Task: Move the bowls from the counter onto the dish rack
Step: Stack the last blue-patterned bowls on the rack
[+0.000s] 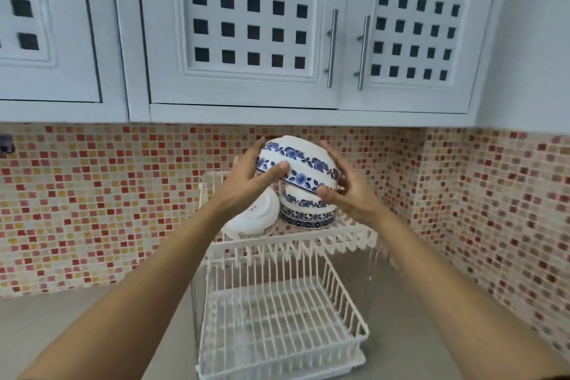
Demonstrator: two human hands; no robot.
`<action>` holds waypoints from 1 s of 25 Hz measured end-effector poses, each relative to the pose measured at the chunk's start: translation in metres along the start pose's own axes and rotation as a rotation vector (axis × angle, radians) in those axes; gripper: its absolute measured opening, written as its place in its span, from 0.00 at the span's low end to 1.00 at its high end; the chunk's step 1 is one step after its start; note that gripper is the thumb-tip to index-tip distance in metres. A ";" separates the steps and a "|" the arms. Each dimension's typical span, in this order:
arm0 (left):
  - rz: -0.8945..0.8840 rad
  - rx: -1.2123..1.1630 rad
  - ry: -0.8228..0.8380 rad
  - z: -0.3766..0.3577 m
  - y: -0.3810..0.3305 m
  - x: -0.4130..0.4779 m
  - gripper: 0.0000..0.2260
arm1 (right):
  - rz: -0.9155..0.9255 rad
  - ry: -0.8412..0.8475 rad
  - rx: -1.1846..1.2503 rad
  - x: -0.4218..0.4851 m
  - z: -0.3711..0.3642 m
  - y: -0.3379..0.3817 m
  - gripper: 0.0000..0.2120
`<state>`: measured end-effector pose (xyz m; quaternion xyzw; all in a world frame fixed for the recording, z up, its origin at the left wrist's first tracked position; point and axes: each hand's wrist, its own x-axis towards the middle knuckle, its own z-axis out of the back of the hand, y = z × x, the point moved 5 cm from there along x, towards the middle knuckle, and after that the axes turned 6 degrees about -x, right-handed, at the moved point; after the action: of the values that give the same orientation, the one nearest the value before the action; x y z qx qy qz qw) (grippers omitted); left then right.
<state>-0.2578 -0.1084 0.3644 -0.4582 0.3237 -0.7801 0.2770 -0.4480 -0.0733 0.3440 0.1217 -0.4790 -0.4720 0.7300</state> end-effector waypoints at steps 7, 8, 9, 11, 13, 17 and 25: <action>0.031 0.368 0.090 -0.068 0.027 0.061 0.54 | -0.001 0.059 -0.281 0.016 0.054 -0.072 0.36; 0.044 0.374 0.087 -0.077 0.033 0.063 0.54 | -0.014 0.084 -0.316 0.019 0.057 -0.082 0.37; 0.056 0.389 0.085 -0.084 0.041 0.066 0.54 | -0.029 0.113 -0.345 0.021 0.058 -0.092 0.38; 0.101 0.405 0.089 -0.095 0.053 0.066 0.54 | -0.045 0.173 -0.392 0.024 0.057 -0.107 0.42; 0.120 0.403 0.091 -0.104 0.064 0.067 0.56 | -0.046 0.213 -0.411 0.026 0.053 -0.121 0.47; 0.136 0.447 0.052 -0.120 0.077 0.067 0.58 | 0.025 0.268 -0.500 0.032 0.047 -0.136 0.55; 0.115 0.547 0.000 -0.125 0.090 0.063 0.58 | 0.055 0.311 -0.573 0.036 0.034 -0.146 0.62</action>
<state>-0.3846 -0.1799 0.2835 -0.3470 0.1267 -0.8216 0.4342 -0.5561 -0.1694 0.2904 -0.0313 -0.2126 -0.5435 0.8114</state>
